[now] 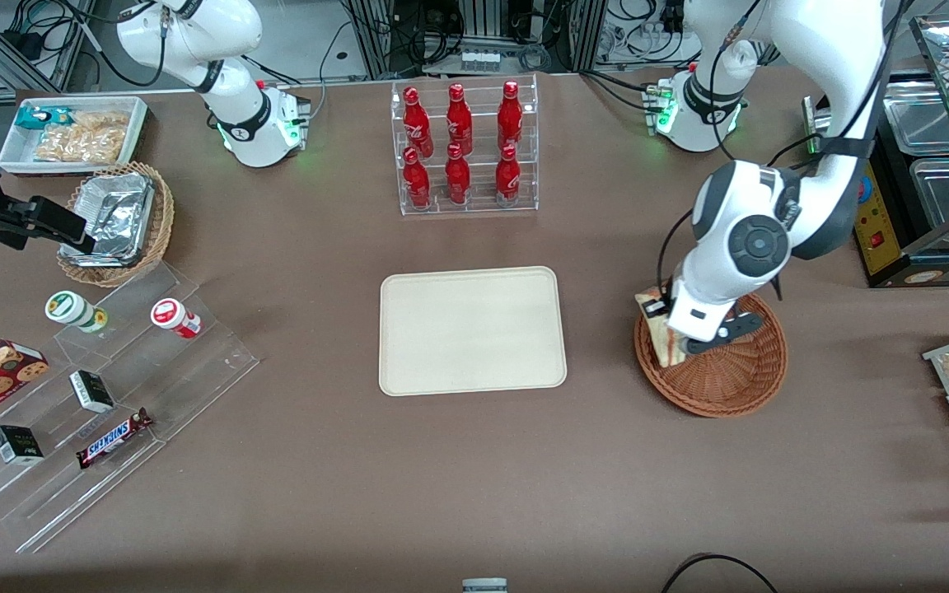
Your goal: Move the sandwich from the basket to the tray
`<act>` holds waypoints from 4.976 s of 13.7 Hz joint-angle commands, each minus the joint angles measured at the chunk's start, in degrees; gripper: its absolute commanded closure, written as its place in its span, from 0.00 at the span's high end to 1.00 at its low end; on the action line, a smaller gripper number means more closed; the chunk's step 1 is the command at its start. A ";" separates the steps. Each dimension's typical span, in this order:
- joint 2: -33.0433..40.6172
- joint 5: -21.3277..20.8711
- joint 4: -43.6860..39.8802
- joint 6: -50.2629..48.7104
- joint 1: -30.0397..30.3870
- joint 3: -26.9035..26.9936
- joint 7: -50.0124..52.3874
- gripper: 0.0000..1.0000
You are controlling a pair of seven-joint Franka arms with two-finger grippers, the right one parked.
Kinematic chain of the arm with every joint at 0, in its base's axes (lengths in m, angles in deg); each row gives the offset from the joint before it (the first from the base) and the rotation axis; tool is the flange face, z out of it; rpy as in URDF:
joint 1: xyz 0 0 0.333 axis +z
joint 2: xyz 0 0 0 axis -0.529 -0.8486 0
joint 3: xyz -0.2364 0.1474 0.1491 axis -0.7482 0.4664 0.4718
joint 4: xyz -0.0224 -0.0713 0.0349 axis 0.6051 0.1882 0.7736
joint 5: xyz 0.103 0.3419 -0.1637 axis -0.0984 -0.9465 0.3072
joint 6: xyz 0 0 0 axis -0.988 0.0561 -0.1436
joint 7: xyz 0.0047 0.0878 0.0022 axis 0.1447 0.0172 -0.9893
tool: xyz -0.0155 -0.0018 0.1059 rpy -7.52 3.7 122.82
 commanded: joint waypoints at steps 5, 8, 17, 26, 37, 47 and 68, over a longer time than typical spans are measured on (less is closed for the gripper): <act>-13.39 -0.01 -17.54 -3.69 -11.66 0.38 3.31 0.00; -20.77 -0.01 -25.97 -3.69 -16.49 0.30 9.28 0.00; -32.38 4.29 -41.71 -8.86 -23.54 0.12 15.10 0.00; -38.37 4.03 -48.41 -9.93 -26.09 0.30 19.15 0.02; -29.07 0.26 -47.18 -14.92 -23.11 0.74 15.83 1.00; -13.87 1.22 -33.14 -24.78 -13.01 6.01 -0.34 1.00; 13.12 0.43 -17.65 -34.89 16.71 -1.90 -38.24 1.00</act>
